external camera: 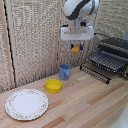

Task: Kindly employ your clamp to softly take hold of the bread. Delicately rest it on the oven pan, verifying that it is even on the surface. Using your clamp and attentiveness, smoothly glide the pan into the oven and along the appropriate brackets, securing it in position.

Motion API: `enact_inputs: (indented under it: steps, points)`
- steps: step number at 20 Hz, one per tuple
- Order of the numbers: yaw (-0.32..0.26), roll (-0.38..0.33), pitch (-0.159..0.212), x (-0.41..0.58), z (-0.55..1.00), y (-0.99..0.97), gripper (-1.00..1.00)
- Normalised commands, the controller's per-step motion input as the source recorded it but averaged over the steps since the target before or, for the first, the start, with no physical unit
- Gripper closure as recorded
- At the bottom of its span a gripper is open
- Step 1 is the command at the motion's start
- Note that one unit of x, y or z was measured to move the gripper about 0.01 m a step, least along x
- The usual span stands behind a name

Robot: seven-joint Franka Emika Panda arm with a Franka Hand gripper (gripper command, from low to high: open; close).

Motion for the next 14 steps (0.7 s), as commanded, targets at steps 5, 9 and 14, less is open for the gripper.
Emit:
enact_inputs:
  steps: [5,9,14]
  points:
    - [-0.218,0.000,0.041,0.000,0.41,-0.61,1.00]
    - [-0.212,0.000,0.003,0.000,0.27,-0.62,1.00]
    - [-0.181,0.002,0.000,0.006,0.21,-0.70,1.00]
